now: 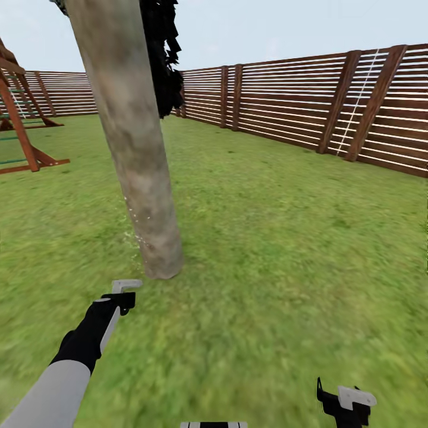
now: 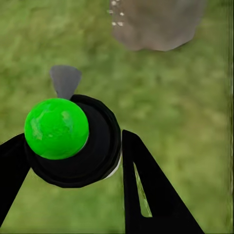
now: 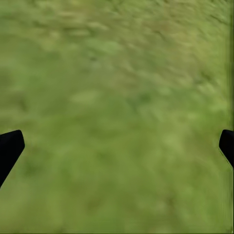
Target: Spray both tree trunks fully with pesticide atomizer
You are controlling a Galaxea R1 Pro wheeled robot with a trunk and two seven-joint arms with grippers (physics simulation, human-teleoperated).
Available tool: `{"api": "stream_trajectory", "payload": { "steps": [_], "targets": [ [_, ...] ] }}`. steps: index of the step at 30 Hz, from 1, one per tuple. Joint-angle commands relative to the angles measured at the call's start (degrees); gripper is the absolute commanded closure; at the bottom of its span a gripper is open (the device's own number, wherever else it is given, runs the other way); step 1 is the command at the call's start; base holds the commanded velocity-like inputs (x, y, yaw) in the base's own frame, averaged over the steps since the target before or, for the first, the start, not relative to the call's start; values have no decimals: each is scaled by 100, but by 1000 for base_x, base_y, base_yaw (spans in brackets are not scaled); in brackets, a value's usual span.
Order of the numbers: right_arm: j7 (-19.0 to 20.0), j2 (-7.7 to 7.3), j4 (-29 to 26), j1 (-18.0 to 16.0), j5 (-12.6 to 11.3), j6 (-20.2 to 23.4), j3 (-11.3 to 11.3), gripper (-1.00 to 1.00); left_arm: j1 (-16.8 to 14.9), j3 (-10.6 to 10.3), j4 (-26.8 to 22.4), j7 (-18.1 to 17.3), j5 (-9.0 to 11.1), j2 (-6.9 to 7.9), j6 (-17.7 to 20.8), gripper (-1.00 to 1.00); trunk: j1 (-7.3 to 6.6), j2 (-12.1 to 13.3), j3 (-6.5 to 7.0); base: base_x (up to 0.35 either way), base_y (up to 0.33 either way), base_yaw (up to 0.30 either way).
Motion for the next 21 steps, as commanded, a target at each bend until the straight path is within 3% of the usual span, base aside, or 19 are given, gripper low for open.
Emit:
{"api": "stream_trajectory", "payload": {
  "steps": [1, 12, 21],
  "targets": [
    [0, 0, 0, -2, 0, 1, 0, -100, -1, 1, 0, 0, -2, 0, 0, 100, 0, 0, 0, 0, -272, 5],
    [0, 0, 0, 0, 0, -2, 0, -100, 0, 7, 0, 8, -7, 9, 0, 100, 0, 0, 0, 0, -272, 238],
    [4, 0, 0, 0, -1, 0, 0, -100, 6, 12, 6, 8, -10, 9, 0, 100, 0, 0, 0, 183, -209, 14]
  ]
}}
